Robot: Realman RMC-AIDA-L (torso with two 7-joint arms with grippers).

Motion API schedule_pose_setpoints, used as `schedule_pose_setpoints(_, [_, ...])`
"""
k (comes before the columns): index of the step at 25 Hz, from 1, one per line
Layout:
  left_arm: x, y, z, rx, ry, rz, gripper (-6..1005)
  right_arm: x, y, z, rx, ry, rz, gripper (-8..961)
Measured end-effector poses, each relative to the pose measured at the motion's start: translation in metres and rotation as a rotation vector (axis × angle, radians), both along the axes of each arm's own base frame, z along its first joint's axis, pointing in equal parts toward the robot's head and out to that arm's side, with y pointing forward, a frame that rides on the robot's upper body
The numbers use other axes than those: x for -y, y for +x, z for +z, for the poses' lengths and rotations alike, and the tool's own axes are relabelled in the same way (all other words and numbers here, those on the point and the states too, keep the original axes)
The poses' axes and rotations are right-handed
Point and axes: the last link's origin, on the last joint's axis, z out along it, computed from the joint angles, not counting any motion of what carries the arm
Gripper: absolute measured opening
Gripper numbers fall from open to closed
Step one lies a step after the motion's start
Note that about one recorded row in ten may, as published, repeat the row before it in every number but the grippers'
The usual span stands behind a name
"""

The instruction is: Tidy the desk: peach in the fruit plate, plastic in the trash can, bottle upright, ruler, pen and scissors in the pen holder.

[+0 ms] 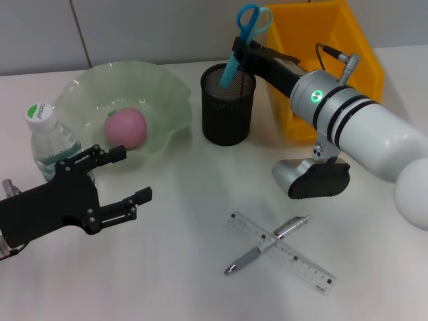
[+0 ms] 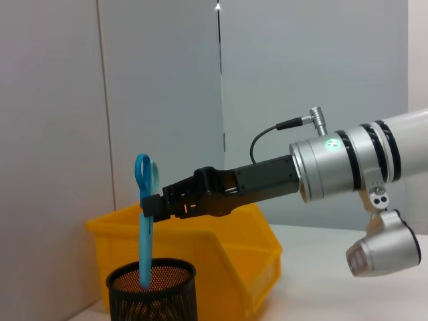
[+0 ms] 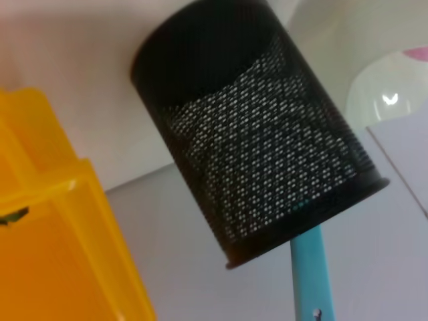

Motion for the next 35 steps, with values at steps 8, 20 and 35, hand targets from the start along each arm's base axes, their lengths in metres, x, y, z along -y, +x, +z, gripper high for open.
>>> schedule_pose_setpoints(8, [0.001, 0.0, 0.002, 0.006, 0.006, -0.006, 827, 0.001, 0.004, -0.004, 0.004, 0.017, -0.001, 236])
schedule_pose_setpoints(20, [0.004, 0.0, 0.005, 0.015, 0.017, -0.024, 828, 0.008, 0.001, -0.014, 0.007, 0.015, 0.024, 381])
schedule_pose_setpoints(35, [0.005, -0.001, 0.007, 0.023, 0.027, -0.021, 725, 0.0, -0.024, 0.022, -0.394, 0.175, 0.02, 407])
